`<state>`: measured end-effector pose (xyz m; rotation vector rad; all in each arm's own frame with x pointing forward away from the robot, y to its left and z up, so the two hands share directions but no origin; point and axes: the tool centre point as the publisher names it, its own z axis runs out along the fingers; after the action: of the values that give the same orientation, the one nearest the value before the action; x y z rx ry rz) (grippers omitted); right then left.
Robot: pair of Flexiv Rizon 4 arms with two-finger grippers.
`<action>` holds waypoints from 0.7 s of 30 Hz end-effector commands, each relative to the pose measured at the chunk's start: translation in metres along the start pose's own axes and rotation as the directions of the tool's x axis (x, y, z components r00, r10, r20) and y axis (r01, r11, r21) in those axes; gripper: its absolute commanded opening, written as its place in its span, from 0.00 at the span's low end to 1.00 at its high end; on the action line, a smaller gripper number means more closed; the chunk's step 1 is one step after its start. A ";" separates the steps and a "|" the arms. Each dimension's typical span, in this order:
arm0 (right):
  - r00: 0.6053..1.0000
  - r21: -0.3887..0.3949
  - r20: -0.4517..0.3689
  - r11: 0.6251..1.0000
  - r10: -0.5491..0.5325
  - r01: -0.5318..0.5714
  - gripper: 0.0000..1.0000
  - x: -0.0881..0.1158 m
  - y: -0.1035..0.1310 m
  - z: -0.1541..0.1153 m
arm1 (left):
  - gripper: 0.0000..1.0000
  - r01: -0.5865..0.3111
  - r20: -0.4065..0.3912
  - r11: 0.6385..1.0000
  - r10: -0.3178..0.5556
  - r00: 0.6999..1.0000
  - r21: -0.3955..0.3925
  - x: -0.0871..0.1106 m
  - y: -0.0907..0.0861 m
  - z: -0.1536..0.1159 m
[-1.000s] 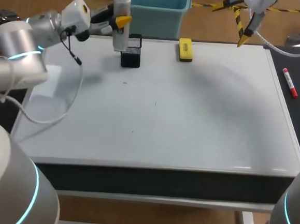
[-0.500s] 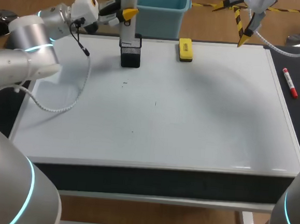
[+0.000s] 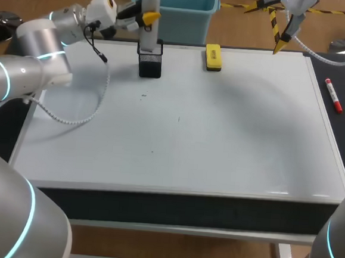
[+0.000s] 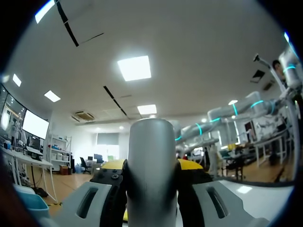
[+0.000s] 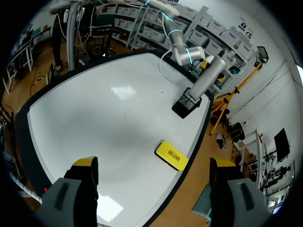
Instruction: Pick up the inspection probe, press it on each red-marked spot on the whiteboard one by one, put down the probe, pick up the eraser, and wipe off all the red marks.
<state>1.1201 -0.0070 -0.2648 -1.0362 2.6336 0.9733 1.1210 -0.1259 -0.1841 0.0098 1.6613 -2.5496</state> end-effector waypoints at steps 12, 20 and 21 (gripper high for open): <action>1.000 0.003 -0.003 1.000 -0.002 0.002 1.00 0.000 0.000 -0.001 | 0.00 0.029 -0.102 0.999 -0.030 0.994 -0.013 -0.003 0.024 0.000; 1.000 0.003 -0.003 1.000 -0.002 0.002 1.00 0.000 0.000 -0.001 | 0.00 0.045 -0.092 0.999 -0.047 0.995 -0.027 0.002 0.038 -0.006; 1.000 0.003 -0.003 1.000 -0.002 0.002 1.00 0.000 0.000 -0.001 | 0.00 0.049 -0.091 0.998 -0.052 0.995 -0.029 0.002 0.040 -0.006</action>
<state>1.1200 -0.0070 -0.2647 -1.0364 2.6336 0.9733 1.1167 -0.1360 -0.2178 0.0493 1.7527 -2.5755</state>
